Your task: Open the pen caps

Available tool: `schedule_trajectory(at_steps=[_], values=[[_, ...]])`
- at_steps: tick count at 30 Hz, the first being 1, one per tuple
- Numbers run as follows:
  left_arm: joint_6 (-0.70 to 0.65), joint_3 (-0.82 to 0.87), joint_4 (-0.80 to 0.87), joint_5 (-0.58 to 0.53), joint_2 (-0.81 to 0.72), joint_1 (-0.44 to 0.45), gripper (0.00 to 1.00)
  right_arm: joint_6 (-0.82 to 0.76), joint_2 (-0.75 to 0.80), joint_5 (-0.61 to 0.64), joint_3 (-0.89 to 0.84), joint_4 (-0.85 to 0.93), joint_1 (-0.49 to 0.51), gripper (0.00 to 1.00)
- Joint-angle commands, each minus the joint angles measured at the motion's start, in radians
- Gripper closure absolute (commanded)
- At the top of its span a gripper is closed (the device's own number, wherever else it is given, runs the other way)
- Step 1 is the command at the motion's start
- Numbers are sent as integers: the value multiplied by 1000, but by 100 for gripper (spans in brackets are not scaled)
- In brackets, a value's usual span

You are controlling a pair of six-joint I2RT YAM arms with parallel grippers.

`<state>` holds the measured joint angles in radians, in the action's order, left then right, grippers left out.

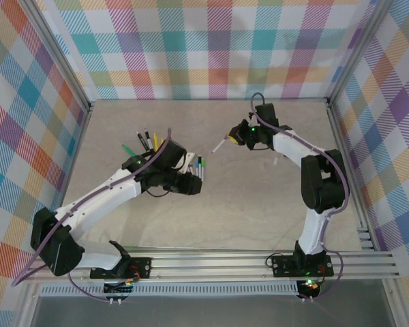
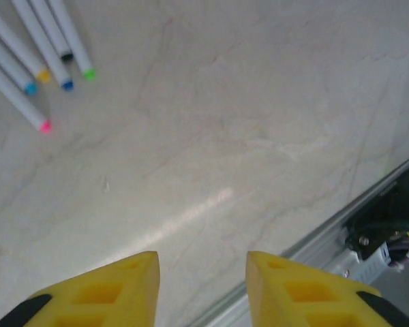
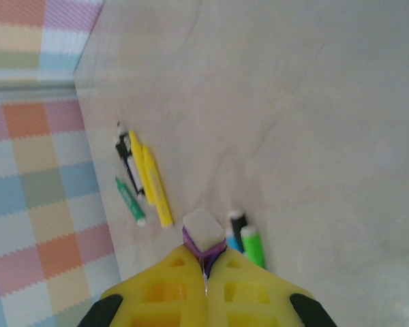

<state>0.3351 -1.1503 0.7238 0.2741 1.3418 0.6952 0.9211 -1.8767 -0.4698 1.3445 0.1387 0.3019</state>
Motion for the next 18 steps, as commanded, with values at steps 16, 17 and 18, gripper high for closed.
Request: schedule_trajectory(at_steps=[16,17,18], values=[[29,-51,-113,-120,166,-72,55,-267,42,280,26,326,193,100],[42,-29,-125,-112,147,-83,55,-295,16,295,41,343,195,97],[54,-14,-125,-121,136,-89,55,-310,-5,308,57,361,195,92]])
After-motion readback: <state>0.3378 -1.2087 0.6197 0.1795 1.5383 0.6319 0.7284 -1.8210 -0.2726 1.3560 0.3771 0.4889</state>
